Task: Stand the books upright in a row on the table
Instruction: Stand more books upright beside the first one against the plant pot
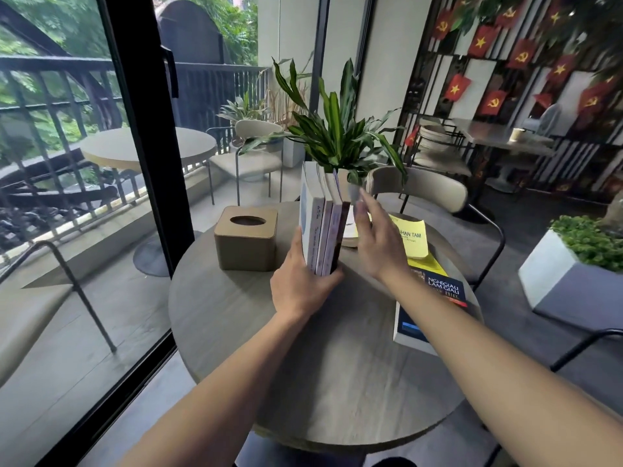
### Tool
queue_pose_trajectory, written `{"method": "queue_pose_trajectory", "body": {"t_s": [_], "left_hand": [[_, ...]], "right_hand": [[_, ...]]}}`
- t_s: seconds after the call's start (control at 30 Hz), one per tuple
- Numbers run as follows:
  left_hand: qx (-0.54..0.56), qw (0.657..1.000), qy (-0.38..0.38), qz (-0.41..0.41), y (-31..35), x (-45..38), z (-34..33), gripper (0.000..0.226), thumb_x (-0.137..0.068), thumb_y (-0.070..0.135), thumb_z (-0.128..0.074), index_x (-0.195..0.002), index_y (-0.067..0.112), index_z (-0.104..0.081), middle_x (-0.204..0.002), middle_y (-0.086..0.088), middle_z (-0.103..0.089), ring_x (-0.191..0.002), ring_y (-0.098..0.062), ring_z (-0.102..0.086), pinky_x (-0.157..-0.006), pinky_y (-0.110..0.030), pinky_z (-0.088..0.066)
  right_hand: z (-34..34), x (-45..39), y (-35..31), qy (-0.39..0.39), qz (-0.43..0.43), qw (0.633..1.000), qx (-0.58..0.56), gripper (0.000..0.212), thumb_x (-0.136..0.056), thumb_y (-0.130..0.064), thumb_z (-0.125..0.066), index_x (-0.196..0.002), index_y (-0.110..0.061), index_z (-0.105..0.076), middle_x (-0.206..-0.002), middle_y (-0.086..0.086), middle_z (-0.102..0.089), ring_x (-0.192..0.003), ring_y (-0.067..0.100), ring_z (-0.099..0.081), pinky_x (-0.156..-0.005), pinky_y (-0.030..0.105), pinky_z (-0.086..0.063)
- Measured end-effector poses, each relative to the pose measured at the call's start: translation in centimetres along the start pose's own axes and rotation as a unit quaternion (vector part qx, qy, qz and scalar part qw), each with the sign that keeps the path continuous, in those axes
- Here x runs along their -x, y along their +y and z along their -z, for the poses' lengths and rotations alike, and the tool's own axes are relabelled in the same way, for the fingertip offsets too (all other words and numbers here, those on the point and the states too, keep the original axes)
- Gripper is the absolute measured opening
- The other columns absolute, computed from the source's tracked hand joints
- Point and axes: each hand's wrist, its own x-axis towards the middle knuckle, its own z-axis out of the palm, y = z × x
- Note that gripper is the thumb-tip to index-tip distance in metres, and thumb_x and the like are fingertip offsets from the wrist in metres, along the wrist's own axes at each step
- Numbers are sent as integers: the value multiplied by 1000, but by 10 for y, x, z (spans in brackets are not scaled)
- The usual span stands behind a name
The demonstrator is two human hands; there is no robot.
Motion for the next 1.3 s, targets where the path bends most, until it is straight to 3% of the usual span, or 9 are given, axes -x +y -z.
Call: {"method": "queue_pose_trajectory", "body": {"t_s": [0.1,0.17,0.27,0.37,0.53,0.73,0.93,1.1,1.3], "left_hand": [[-1,1000,8,4,-3,-4,-5,102,-62,63,-61,-153,31,-29,-113,5,-70,-97,-26,-67,-73,-36,-49],[-1,1000,13,-1,-6,-7,-8,105,-62,67,-59,-154,29,-28,-118,5,-69,-99,-24,-66,-78,-37,-52],[-1,1000,23,-13,-8,-11,-12,106,-61,70,-56,-154,26,-29,-123,6,-66,-101,-21,-66,-80,-37,-53],[-3,999,33,-17,-10,-13,-15,103,-62,68,-57,-153,27,-30,-122,6,-66,-100,-20,-65,-80,-36,-53],[0,999,40,-23,-11,-15,-16,105,-61,70,-55,-154,28,-30,-128,9,-63,-105,-17,-64,-80,-36,-54],[-1,999,43,-12,-11,-16,-16,103,-60,69,-56,-153,31,-31,-126,11,-64,-103,-18,-65,-81,-40,-56],[1,999,38,-14,-10,-15,-14,104,-61,68,-57,-154,31,-30,-125,11,-65,-102,-16,-65,-78,-38,-57],[1,1000,28,-8,-9,-14,-13,105,-61,69,-56,-154,30,-29,-127,12,-63,-103,-16,-65,-78,-38,-55],[8,1000,23,-10,-10,-12,-12,105,-62,70,-57,-155,31,-26,-129,10,-63,-106,-17,-65,-81,-38,-55]], "right_hand": [[0,-5,28,29,-32,997,62,62,-98,-58,-24,-149,-24,-36,-151,2,-43,-137,24,-40,-107,40,-35],[-1,-12,46,25,-41,992,120,58,-99,-49,-37,-150,-22,-32,-150,6,-43,-135,29,-40,-103,41,-36],[-6,-21,66,-16,-60,974,220,74,-89,-36,-61,-153,-23,-25,-147,10,-44,-128,35,-41,-100,43,-38],[-15,-28,82,-59,-67,954,288,84,-84,-36,-68,-153,-24,-21,-146,13,-42,-125,37,-40,-97,45,-42],[-33,-46,92,-122,-120,917,360,77,-89,-30,-61,-151,-33,-17,-150,15,-30,-128,37,-39,-97,46,-42],[-41,-66,96,-129,-108,881,442,61,-96,-19,-49,-149,-31,-23,-128,18,-51,-115,35,-50,-83,41,-44],[-31,-73,93,-143,-11,837,527,57,-95,-7,-42,-147,-26,-31,-104,13,-67,-97,33,-64,-64,35,-42],[-12,-72,83,-144,20,856,497,50,-93,-6,-41,-139,-25,-46,-112,17,-66,-102,39,-63,-76,41,-50],[3,-81,73,-204,-112,898,373,57,-86,-15,-58,-141,-27,-49,-136,15,-55,-121,37,-52,-95,42,-46]]}}
